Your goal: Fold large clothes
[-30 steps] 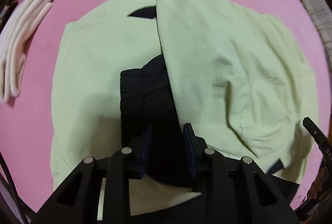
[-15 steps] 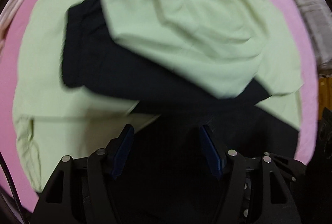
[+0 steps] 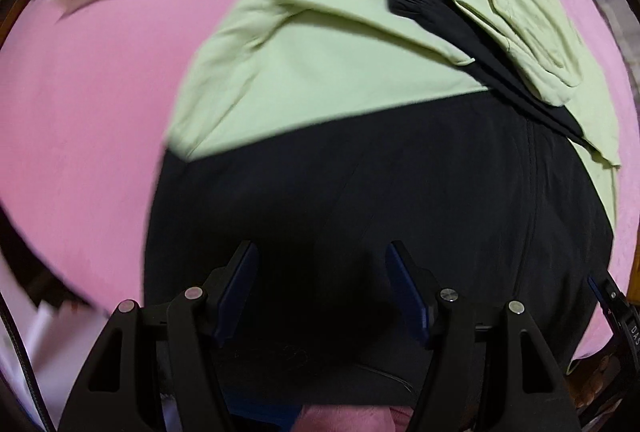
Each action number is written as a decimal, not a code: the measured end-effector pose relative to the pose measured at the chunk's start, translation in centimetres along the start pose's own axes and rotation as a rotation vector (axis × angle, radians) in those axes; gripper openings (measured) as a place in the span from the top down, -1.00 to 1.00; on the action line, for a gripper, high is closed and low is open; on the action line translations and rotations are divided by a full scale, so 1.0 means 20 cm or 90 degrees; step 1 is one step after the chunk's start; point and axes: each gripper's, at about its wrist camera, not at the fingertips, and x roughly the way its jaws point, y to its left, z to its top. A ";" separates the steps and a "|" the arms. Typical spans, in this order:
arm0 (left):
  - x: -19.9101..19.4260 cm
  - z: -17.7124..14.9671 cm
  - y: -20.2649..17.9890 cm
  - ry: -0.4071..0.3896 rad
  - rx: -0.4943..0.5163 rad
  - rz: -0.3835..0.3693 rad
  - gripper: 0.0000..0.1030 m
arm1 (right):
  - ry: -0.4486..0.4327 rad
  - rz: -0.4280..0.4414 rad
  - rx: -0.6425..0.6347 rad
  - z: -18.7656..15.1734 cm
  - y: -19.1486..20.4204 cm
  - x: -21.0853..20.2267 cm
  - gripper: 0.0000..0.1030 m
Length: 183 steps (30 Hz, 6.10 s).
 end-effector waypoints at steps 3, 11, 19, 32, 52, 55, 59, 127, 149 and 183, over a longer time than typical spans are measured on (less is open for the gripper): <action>-0.12 -0.17 0.11 -0.019 -0.015 -0.017 -0.26 | -0.033 -0.021 0.014 -0.10 -0.06 -0.18 -0.11; -0.47 -0.52 -0.17 -0.071 -0.029 -0.043 -0.51 | -0.132 -0.006 0.114 -0.36 -0.20 -0.62 -0.42; -0.36 -0.77 -0.12 -0.044 -0.061 -0.050 -0.55 | -0.134 -0.015 0.233 -0.67 -0.41 -0.64 -0.45; -0.03 -1.00 0.02 -0.092 -0.195 -0.077 -0.55 | -0.146 -0.037 0.308 -0.87 -0.64 -0.35 -0.45; 0.40 -1.01 0.43 -0.186 -0.492 -0.154 -0.55 | -0.149 -0.013 0.396 -0.71 -0.68 -0.18 0.05; 0.46 -0.99 0.49 -0.175 -0.510 -0.189 -0.55 | -0.144 -0.015 0.403 -0.72 -0.70 -0.18 0.20; 0.50 -0.99 0.51 -0.198 -0.513 -0.280 -0.03 | -0.140 -0.025 0.391 -0.71 -0.68 -0.17 0.20; -0.76 1.89 -0.35 -0.164 -0.126 -0.219 0.78 | -0.280 0.032 0.327 1.52 0.07 -0.53 0.90; -0.48 1.43 -0.65 -0.067 0.067 -0.074 -0.40 | -0.166 -0.157 0.007 1.29 0.44 -0.36 0.32; 0.35 0.70 -0.76 -0.032 -0.115 0.055 -0.53 | -0.090 -0.143 -0.140 0.74 -0.02 0.33 1.00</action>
